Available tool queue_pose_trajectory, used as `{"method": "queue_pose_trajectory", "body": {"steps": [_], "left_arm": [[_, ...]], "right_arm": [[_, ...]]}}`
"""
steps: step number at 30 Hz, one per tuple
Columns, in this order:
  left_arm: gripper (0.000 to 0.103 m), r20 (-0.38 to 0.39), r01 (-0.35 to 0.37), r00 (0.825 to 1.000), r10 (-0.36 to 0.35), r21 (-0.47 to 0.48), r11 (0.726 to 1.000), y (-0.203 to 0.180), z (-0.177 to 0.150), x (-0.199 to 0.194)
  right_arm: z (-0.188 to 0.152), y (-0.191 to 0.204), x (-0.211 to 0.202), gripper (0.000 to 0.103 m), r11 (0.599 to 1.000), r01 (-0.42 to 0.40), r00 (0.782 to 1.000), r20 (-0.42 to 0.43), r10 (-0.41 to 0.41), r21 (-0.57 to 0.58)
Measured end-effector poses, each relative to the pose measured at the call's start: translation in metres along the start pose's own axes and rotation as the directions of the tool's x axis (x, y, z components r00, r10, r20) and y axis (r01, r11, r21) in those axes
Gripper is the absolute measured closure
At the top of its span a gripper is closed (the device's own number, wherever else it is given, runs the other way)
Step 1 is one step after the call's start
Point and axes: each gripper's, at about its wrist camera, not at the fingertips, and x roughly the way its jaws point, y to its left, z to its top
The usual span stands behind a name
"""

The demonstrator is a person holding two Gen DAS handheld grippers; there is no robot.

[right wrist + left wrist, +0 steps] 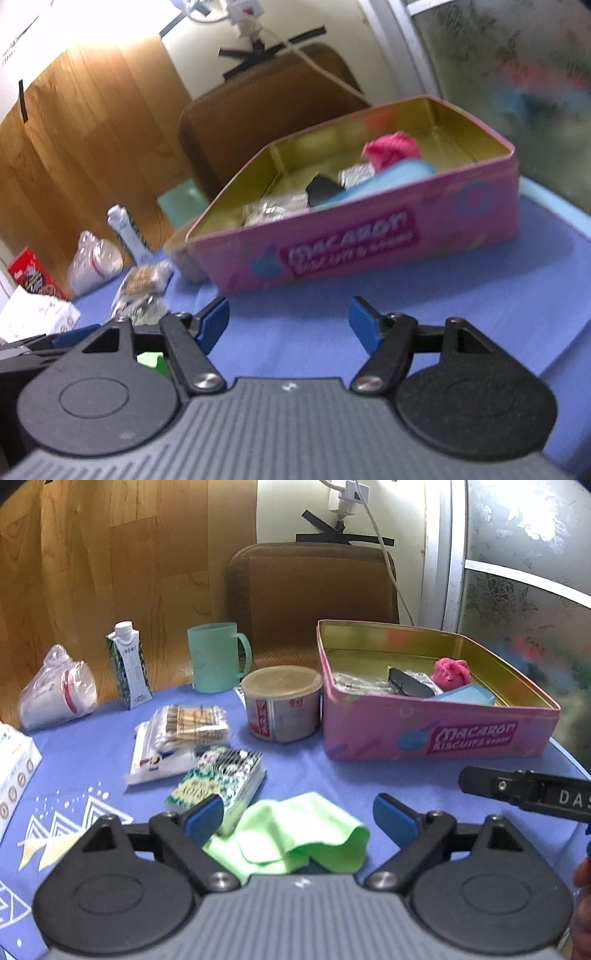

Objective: Organize soft objects
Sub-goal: 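Grasp the green cloth with the left tool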

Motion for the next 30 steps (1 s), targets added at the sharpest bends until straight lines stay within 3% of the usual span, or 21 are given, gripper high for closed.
{"method": "queue_pose_trajectory", "body": {"steps": [4,8,11,14,15,21,23,26,30], "left_arm": [[0.012,0.019,0.043,0.999,-0.043,0.005,0.999,-0.002,-0.014,-0.001],[0.012,0.062,0.111,0.991,-0.116,0.078,0.991,-0.014,-0.032,-0.006],[0.012,0.038,0.173,0.983,-0.18,0.152,0.973,-0.031,-0.039,-0.004],[0.016,-0.012,0.185,0.983,-0.186,0.179,0.966,-0.039,-0.037,0.007],[0.018,-0.051,0.175,0.984,-0.169,0.158,0.972,-0.036,-0.034,0.015],[0.02,-0.051,0.004,0.999,-0.001,0.061,0.998,0.007,-0.014,0.036],[0.014,-0.065,-0.052,0.997,0.051,-0.025,0.998,0.039,-0.007,0.04],[0.012,-0.081,-0.19,0.98,0.181,-0.115,0.975,0.087,0.0,0.041],[0.014,-0.109,-0.278,0.959,0.261,-0.189,0.942,0.136,0.004,0.039]], "right_arm": [[-0.002,0.001,0.0,0.029,1.0,0.013,1.0,-0.005,-0.013,-0.014],[-0.008,-0.007,-0.003,0.029,0.999,0.043,0.999,-0.007,-0.044,-0.024],[-0.012,-0.016,-0.001,0.029,0.998,0.069,0.997,-0.02,-0.069,-0.012],[-0.012,-0.021,-0.003,0.029,0.997,0.071,0.997,-0.01,-0.071,0.007],[-0.012,-0.021,-0.004,0.029,0.997,0.074,0.997,-0.008,-0.074,0.007],[-0.014,-0.02,-0.004,0.029,0.997,0.072,0.997,-0.008,-0.072,0.007],[-0.015,-0.019,-0.005,0.028,0.998,0.069,0.998,-0.008,-0.069,0.009],[-0.016,-0.017,-0.004,0.028,0.998,0.06,0.998,-0.01,-0.06,0.001],[-0.018,-0.011,-0.004,0.028,0.998,0.055,0.998,-0.012,-0.056,-0.022]]}}
